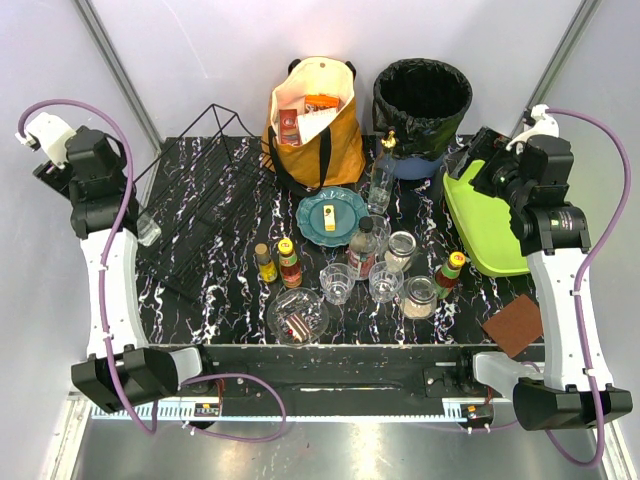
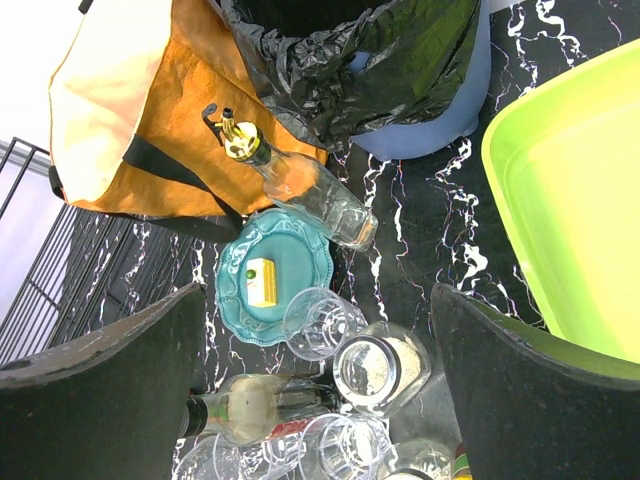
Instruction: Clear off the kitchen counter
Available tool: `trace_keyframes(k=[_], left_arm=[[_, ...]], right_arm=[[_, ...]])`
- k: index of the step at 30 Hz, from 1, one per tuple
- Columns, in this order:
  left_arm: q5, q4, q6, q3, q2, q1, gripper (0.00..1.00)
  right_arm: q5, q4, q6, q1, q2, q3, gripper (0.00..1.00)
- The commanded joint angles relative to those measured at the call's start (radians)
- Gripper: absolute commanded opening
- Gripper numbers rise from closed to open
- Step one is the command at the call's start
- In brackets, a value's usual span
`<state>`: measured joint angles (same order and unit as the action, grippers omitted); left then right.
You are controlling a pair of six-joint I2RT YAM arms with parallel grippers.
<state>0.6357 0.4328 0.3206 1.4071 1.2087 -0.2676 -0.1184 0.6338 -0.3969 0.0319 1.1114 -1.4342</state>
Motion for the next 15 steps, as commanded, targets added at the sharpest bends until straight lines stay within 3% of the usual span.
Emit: trace_keyframes(k=[1,4,15], left_arm=[[0.009,-0.114,-0.003,-0.005,-0.052,-0.001,0.86],[-0.016,-0.106,-0.031,0.024,-0.061,0.008,0.99],[-0.139,0.156,-0.084,0.311,-0.135,0.031,0.99]], right_arm=[[0.020,-0.017,0.013,0.000,-0.019,-0.038,0.98],[0.020,-0.017,0.015,0.002,-0.025,-0.040,0.99],[0.007,0.018,0.053,0.002,-0.027,-0.104,1.00]])
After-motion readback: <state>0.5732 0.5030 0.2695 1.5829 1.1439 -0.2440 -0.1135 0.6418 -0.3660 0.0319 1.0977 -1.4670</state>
